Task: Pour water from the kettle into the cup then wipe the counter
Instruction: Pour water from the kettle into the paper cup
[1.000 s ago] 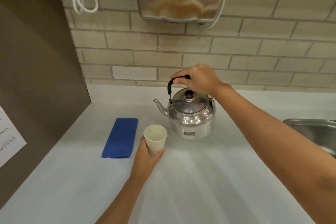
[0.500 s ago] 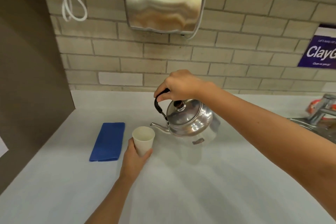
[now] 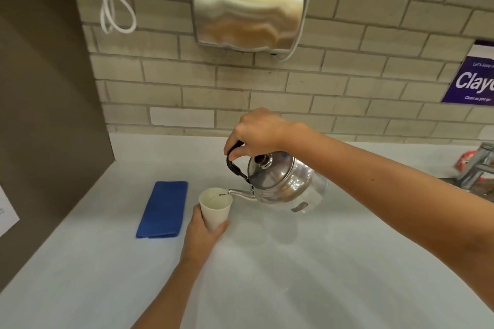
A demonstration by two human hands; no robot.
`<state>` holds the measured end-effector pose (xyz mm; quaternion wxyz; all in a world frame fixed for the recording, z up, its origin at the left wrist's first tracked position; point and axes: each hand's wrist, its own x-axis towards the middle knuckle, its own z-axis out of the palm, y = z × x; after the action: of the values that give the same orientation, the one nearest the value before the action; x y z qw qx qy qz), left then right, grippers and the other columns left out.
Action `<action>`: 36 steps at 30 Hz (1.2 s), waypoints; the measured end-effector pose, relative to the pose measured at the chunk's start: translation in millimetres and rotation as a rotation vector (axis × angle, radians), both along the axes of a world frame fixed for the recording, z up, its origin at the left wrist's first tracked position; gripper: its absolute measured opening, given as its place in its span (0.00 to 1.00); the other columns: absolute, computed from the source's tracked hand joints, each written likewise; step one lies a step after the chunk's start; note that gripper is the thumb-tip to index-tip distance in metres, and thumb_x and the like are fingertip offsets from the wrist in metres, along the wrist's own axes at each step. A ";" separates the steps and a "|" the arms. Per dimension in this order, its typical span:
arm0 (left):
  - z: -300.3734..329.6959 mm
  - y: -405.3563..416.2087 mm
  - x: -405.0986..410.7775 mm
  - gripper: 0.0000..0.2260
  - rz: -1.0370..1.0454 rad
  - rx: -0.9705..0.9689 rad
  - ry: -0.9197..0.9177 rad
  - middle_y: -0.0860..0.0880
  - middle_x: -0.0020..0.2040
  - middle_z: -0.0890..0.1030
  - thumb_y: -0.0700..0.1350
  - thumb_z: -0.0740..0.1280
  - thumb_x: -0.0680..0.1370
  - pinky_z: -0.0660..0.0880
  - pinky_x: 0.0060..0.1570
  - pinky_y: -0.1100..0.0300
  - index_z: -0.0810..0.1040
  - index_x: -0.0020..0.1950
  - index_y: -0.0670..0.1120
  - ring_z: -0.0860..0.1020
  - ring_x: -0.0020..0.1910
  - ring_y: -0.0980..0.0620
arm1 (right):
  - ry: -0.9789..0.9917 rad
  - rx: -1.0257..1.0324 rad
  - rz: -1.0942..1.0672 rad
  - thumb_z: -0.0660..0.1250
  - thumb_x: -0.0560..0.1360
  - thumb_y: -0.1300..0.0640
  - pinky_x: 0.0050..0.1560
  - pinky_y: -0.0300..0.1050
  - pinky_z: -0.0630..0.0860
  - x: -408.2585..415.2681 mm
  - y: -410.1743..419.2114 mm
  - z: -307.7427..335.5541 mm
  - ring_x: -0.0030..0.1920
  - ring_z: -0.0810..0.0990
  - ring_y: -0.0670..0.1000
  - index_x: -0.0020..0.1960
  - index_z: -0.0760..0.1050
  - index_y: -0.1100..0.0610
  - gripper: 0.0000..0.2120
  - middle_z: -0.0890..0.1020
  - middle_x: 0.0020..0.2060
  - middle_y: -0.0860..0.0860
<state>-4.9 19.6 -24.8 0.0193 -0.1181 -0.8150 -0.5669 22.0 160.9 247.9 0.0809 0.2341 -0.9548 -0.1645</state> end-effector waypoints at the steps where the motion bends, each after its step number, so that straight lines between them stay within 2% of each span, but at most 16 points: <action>1: 0.1 -0.4 0.1 0.33 -0.001 -0.001 -0.003 0.45 0.60 0.75 0.49 0.76 0.66 0.77 0.53 0.51 0.63 0.65 0.47 0.74 0.54 0.47 | 0.002 0.003 0.006 0.65 0.73 0.43 0.27 0.38 0.56 -0.4 -0.4 -0.2 0.27 0.64 0.42 0.54 0.79 0.43 0.11 0.84 0.38 0.46; 4: 1.3 -0.6 1.0 0.33 -0.011 0.007 -0.007 0.45 0.61 0.75 0.49 0.76 0.66 0.76 0.54 0.51 0.63 0.66 0.47 0.74 0.55 0.47 | 0.005 0.012 0.015 0.65 0.73 0.44 0.27 0.39 0.55 -2.0 -1.0 -1.0 0.27 0.64 0.42 0.53 0.79 0.44 0.11 0.84 0.38 0.46; 12: 1.2 -0.6 0.9 0.34 -0.014 0.008 -0.007 0.44 0.62 0.74 0.49 0.76 0.66 0.76 0.56 0.50 0.62 0.66 0.47 0.74 0.58 0.46 | -0.027 0.077 0.027 0.65 0.73 0.44 0.28 0.38 0.60 -8.2 -8.6 -0.7 0.36 0.73 0.48 0.54 0.79 0.44 0.12 0.84 0.41 0.46; 16: 1.1 -0.5 1.0 0.34 -0.016 0.001 -0.001 0.44 0.62 0.74 0.49 0.76 0.67 0.76 0.56 0.52 0.62 0.67 0.46 0.74 0.58 0.45 | -0.031 0.090 0.025 0.64 0.73 0.43 0.28 0.38 0.59 -9.8 -10.4 -0.5 0.40 0.78 0.51 0.54 0.78 0.44 0.12 0.85 0.41 0.47; 27: -0.2 -0.7 -0.3 0.33 -0.002 0.010 -0.002 0.45 0.58 0.76 0.50 0.76 0.65 0.78 0.51 0.52 0.64 0.64 0.47 0.75 0.54 0.46 | -0.012 0.129 0.034 0.64 0.74 0.43 0.28 0.38 0.57 -6.9 -15.1 -0.6 0.36 0.70 0.48 0.54 0.78 0.44 0.12 0.84 0.40 0.47; 31: -1.0 -0.6 -0.7 0.32 -0.002 0.021 -0.006 0.46 0.57 0.76 0.50 0.77 0.65 0.78 0.51 0.51 0.65 0.62 0.48 0.76 0.53 0.46 | -0.018 0.129 0.039 0.64 0.74 0.44 0.29 0.40 0.59 -6.0 -17.3 0.5 0.36 0.69 0.48 0.55 0.78 0.45 0.12 0.84 0.41 0.47; 34: -1.5 0.1 -1.0 0.31 -0.003 0.032 -0.006 0.46 0.57 0.76 0.50 0.77 0.65 0.78 0.51 0.51 0.65 0.62 0.48 0.76 0.53 0.47 | -0.019 0.128 0.037 0.64 0.74 0.44 0.33 0.41 0.64 -5.1 -18.7 2.1 0.36 0.70 0.48 0.55 0.79 0.45 0.12 0.84 0.42 0.47; 36: -1.9 0.2 -1.0 0.31 -0.002 0.028 -0.003 0.46 0.57 0.77 0.50 0.77 0.65 0.78 0.51 0.50 0.65 0.62 0.48 0.76 0.53 0.47 | -0.017 0.138 0.038 0.64 0.74 0.45 0.32 0.41 0.63 -4.7 -19.5 2.5 0.36 0.70 0.48 0.55 0.79 0.46 0.12 0.84 0.41 0.47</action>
<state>-5.9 19.8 -26.6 0.0190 -0.1176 -0.8070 -0.5784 17.3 141.4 250.4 0.0593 0.2585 -0.9373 -0.2263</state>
